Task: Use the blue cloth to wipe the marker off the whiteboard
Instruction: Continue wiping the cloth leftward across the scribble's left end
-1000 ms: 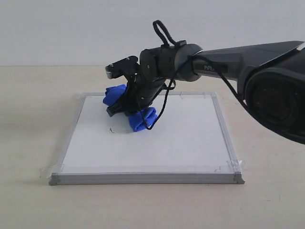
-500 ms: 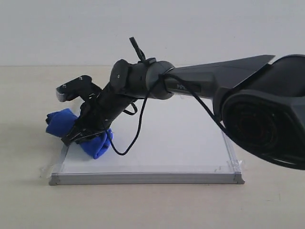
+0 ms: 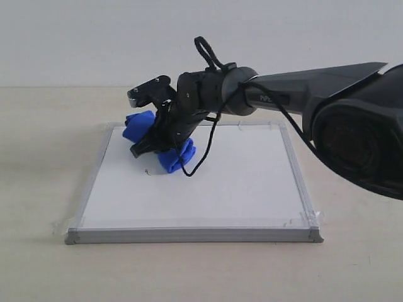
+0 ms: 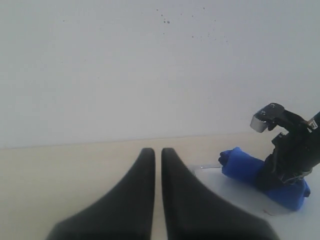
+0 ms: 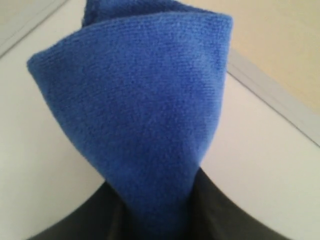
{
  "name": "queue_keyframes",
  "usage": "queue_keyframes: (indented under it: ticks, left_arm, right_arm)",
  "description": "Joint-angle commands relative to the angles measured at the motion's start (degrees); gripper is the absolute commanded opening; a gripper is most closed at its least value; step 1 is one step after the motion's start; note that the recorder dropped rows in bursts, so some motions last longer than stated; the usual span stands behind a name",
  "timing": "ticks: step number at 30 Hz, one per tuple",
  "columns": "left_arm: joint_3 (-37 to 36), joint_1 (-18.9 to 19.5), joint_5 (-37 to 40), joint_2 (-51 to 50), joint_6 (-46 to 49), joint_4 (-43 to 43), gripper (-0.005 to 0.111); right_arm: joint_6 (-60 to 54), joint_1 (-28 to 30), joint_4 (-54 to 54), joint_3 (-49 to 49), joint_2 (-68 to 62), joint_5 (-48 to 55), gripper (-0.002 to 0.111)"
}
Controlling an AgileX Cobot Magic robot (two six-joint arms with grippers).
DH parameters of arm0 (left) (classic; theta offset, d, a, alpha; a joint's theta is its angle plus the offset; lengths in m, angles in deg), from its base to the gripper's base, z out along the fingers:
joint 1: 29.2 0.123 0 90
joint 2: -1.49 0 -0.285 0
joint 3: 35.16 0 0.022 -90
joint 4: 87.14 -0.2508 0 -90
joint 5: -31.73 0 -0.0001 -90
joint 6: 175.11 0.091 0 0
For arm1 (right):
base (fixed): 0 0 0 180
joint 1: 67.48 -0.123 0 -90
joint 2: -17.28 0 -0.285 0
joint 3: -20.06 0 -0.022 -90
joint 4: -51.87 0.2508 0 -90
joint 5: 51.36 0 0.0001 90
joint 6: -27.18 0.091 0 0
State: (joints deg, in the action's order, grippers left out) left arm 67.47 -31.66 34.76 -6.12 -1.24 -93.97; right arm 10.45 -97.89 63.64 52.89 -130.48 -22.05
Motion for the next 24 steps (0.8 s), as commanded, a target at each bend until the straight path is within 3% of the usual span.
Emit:
queue_keyframes:
  ticks: [1, 3, 6, 9, 14, 16, 21, 24]
  left_arm:
    - [0.16, -0.09, -0.08, -0.17, -0.33, 0.33, 0.004]
    - [0.16, -0.09, -0.08, -0.17, -0.33, 0.33, 0.004]
    - [0.16, -0.09, -0.08, -0.17, -0.33, 0.33, 0.004]
    - [0.16, -0.09, -0.08, -0.17, -0.33, 0.33, 0.004]
    - [0.16, -0.09, -0.08, -0.17, -0.33, 0.33, 0.004]
    - [0.16, -0.09, -0.08, -0.17, -0.33, 0.33, 0.004]
    - [0.16, -0.09, -0.08, -0.17, -0.33, 0.33, 0.004]
    - [0.16, -0.09, -0.08, -0.17, -0.33, 0.33, 0.004]
  right_arm:
    - [-16.48, -3.73, 20.30, -0.73, -1.54, 2.78, 0.000]
    - [-25.38, -4.64, 29.83, -0.73, -1.54, 2.68, 0.000]
    - [-26.03, -4.49, 29.20, -0.73, -1.54, 4.48, 0.000]
    - [-18.88, -3.19, 15.88, -0.73, -1.13, 10.00, 0.000]
    - [2.73, -2.76, -22.44, 3.33, 0.24, 23.83, 0.000]
    - [5.91, -2.76, -28.95, 5.38, 0.24, 27.66, 0.000]
    - [3.92, -3.76, -25.18, 7.99, 0.13, 27.95, 0.000]
    - [-3.70, -5.02, -13.75, 7.99, -0.54, 27.09, 0.000]
